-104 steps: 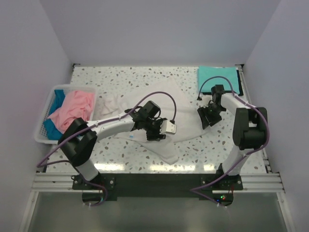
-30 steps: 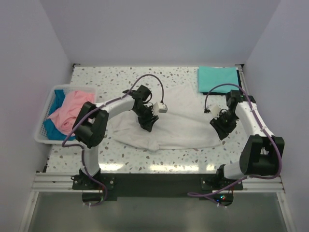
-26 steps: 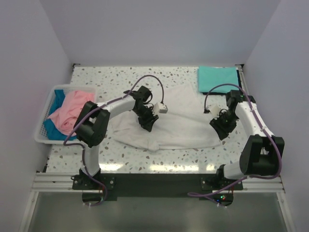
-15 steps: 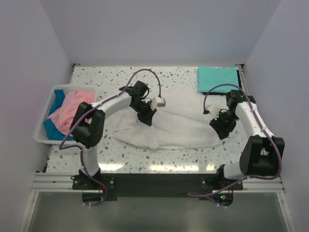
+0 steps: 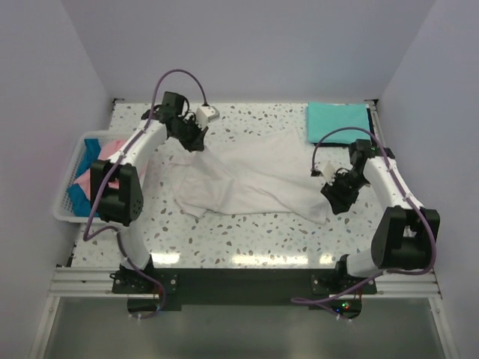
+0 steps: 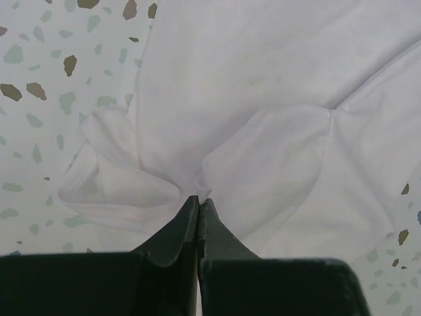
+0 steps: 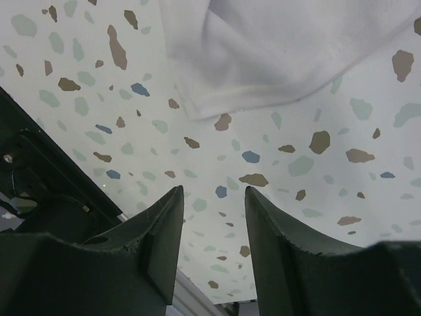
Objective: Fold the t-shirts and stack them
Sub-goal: Flatten the tshirt out
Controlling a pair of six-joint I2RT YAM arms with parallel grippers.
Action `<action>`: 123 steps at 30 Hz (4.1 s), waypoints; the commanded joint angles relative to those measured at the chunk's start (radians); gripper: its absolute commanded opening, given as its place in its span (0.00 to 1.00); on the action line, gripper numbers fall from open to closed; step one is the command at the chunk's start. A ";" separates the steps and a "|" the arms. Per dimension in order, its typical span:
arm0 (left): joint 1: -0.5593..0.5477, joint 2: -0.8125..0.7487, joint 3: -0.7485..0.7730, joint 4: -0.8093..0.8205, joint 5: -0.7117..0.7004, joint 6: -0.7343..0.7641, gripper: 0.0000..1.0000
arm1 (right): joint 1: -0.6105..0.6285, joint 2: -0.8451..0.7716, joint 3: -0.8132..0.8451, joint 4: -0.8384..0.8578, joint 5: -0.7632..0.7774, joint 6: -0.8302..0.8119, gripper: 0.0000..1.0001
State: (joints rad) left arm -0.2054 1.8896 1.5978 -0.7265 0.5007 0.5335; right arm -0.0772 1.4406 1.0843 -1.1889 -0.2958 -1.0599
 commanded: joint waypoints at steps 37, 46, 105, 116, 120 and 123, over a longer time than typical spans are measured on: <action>-0.014 -0.035 -0.071 0.029 -0.068 -0.043 0.00 | 0.313 0.075 -0.337 0.474 0.170 0.101 0.38; 0.040 -0.126 -0.067 0.045 -0.030 -0.093 0.00 | 0.307 -0.023 -0.193 0.436 0.225 0.150 0.00; 0.152 -0.899 -0.613 0.473 -0.133 -0.122 0.00 | 0.294 -0.507 -0.130 0.829 0.299 0.186 0.00; 0.152 -0.227 -0.399 0.615 -0.154 -0.159 0.00 | 0.226 0.018 -0.118 1.115 0.192 0.121 0.00; 0.152 -0.086 -0.236 0.628 -0.194 -0.170 0.00 | 0.182 0.211 0.052 1.082 0.149 0.132 0.00; 0.152 -0.005 -0.149 0.621 -0.221 -0.162 0.00 | 0.166 0.319 0.167 1.043 0.109 0.127 0.00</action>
State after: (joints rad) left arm -0.0593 1.8561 1.3338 -0.1768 0.3141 0.3782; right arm 0.1032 1.7176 1.1477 -0.1928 -0.1108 -0.9180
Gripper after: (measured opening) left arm 0.019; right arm 0.012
